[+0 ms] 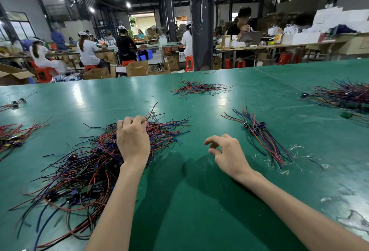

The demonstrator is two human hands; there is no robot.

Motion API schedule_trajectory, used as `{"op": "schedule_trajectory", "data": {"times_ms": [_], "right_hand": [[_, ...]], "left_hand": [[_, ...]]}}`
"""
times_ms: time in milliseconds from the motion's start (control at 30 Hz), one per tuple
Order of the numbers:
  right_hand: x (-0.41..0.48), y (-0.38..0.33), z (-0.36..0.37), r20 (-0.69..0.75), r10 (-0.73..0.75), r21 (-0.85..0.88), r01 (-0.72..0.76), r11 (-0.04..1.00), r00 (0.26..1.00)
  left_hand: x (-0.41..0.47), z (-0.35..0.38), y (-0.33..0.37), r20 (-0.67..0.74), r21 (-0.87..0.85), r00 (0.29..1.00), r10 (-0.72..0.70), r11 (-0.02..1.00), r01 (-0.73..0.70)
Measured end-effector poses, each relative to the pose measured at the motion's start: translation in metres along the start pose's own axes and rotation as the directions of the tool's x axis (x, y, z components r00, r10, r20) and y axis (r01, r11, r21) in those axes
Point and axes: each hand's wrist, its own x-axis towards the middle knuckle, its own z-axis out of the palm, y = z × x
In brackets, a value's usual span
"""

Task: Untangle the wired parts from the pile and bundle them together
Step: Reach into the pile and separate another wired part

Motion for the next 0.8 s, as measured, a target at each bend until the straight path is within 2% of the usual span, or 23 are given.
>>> {"op": "schedule_trajectory", "data": {"times_ms": [100,300,400,533,600,800], "right_hand": [[-0.001,-0.002,-0.001,0.008,-0.002,0.01,0.002,1.0,1.0],[-0.001,-0.002,-0.001,0.005,-0.007,-0.022,0.007,1.0,1.0],[0.0,-0.002,0.0,-0.001,0.012,-0.022,-0.012,1.0,1.0],[0.0,-0.002,0.0,-0.01,0.032,-0.006,-0.032,0.999,0.999],[-0.001,-0.001,0.001,-0.013,0.035,-0.006,-0.035,0.999,0.999],[-0.001,-0.001,0.001,-0.034,0.037,-0.001,-0.037,0.999,0.999]], "left_hand": [[-0.001,0.001,0.0,0.105,-0.087,0.994,-0.003,0.996,0.012],[-0.003,0.003,-0.001,0.325,-0.142,0.945,0.021,0.989,0.027],[-0.001,0.0,-0.001,0.396,0.018,0.917,0.046,0.998,-0.058],[0.002,-0.008,0.005,0.572,0.251,0.819,-0.049,0.961,-0.119],[0.001,-0.009,0.005,0.617,0.286,0.783,-0.082,0.95,-0.125],[0.001,-0.009,0.001,0.665,0.307,0.742,-0.084,0.936,-0.169]]}}
